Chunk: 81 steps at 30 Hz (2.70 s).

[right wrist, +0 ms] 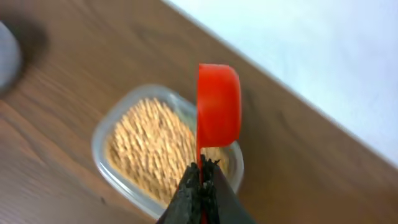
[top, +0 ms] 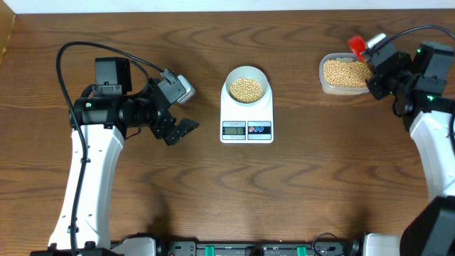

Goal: Scoop item into bowl and weigh 50g on scale
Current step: 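Dip the red scoop into the soybeans and scoop a small amount, then lift the scoop and carry it over the white bowl, then tilt the red scoop with the right gripper to pour soybeans into bowl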

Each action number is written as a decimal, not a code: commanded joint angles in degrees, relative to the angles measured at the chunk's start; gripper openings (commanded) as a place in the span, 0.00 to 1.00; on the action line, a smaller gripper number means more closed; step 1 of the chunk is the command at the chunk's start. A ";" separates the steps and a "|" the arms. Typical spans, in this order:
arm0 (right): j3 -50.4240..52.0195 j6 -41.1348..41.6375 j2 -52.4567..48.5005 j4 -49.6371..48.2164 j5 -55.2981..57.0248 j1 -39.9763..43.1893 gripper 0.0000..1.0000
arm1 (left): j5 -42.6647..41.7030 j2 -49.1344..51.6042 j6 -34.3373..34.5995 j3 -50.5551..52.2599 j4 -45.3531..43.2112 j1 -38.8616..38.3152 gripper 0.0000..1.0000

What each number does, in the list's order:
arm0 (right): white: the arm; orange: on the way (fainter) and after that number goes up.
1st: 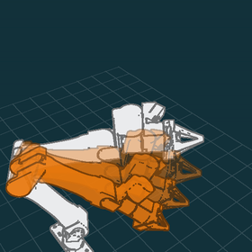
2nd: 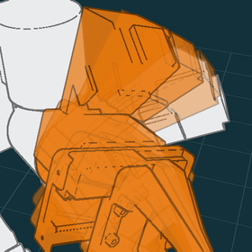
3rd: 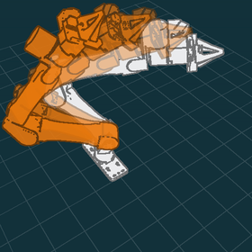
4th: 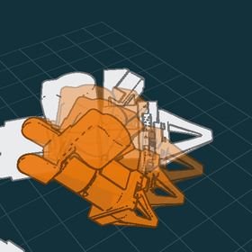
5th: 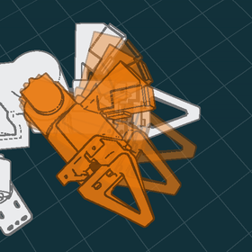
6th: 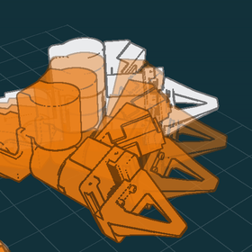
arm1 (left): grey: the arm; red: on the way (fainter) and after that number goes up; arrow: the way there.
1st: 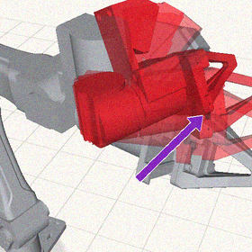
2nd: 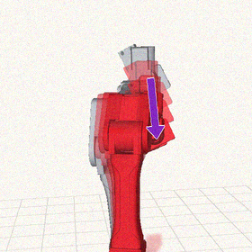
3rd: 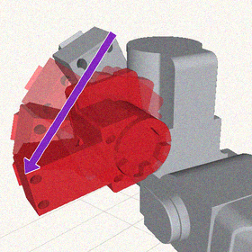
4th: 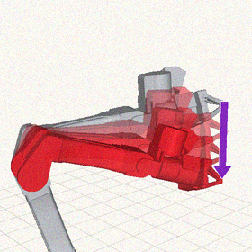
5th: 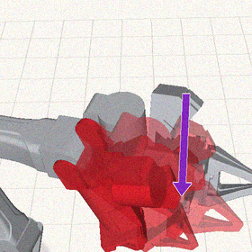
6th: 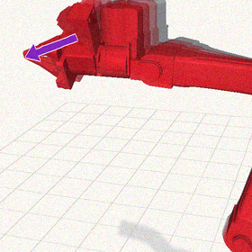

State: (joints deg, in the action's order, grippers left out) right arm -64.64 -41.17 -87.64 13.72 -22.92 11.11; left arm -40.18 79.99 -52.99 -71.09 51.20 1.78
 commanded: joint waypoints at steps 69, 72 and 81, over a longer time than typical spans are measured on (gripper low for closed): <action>-0.17 0.15 -12.81 -4.31 -7.19 -29.03 0.01 | -0.52 -0.59 -0.98 -1.03 0.17 0.02 0.98; -0.17 0.15 -12.81 -3.74 -7.19 -29.22 0.01 | -0.52 -0.59 -0.98 -1.03 0.17 0.02 0.98; -0.17 1.88 -12.81 -1.66 -7.21 -29.70 0.01 | -0.52 -0.59 -0.98 -1.03 0.17 0.02 0.98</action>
State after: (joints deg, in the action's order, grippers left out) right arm -64.64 -40.25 -99.94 11.40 -29.93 -18.04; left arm -40.18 79.96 -52.99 -71.09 51.20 1.78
